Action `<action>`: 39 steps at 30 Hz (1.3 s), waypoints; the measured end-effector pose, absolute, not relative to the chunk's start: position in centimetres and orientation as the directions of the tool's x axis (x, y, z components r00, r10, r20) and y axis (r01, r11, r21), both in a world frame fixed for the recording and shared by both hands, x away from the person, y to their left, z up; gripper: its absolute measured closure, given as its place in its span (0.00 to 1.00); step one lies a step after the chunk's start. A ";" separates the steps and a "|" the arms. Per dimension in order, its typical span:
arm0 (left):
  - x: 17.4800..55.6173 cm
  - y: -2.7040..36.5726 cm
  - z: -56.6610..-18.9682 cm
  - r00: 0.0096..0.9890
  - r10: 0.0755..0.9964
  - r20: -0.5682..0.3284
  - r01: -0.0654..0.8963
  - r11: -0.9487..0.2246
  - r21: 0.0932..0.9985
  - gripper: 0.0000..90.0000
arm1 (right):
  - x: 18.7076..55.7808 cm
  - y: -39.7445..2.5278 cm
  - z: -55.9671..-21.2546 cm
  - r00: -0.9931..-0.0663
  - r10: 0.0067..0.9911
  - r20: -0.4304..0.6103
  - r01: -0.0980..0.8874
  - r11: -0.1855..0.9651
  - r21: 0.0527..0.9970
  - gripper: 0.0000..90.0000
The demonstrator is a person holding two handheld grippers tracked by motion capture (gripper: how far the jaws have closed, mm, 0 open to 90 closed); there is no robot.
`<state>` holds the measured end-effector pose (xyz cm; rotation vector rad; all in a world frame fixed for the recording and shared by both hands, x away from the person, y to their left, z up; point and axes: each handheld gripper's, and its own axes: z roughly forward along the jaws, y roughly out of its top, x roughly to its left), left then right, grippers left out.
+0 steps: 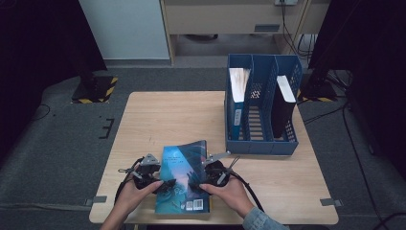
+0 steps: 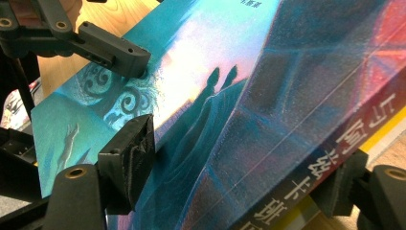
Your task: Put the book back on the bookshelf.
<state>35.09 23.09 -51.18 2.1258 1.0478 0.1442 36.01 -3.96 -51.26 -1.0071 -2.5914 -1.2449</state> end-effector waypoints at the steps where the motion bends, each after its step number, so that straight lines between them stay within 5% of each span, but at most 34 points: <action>1: 35.2 23.1 -51.2 0.664 0.714 -0.222 0.638 -0.387 0.666 0.06 | 36.0 -4.0 -51.3 -0.778 0.522 0.349 0.599 0.450 0.662 0.30; 20: 36.0 23.3 -51.4 0.666 0.687 -0.290 0.671 -0.383 0.634 0.07 | 36.3 -3.9 -51.1 -0.781 0.514 0.355 0.602 0.467 0.648 0.29; 26: 36.0 23.8 -50.9 0.652 0.703 -0.284 0.676 -0.370 0.637 0.19 | 36.4 -3.9 -51.0 -0.781 0.512 0.358 0.604 0.472 0.642 0.29; 27: 36.1 24.0 -50.6 0.645 0.714 -0.273 0.677 -0.368 0.637 0.29 | 36.4 -3.8 -51.0 -0.780 0.512 0.360 0.606 0.476 0.637 0.30; 39: 36.6 25.0 -49.0 0.606 0.746 -0.276 0.709 -0.349 0.613 0.69 | 37.5 -3.3 -49.6 -0.769 0.499 0.400 0.628 0.474 0.617 0.55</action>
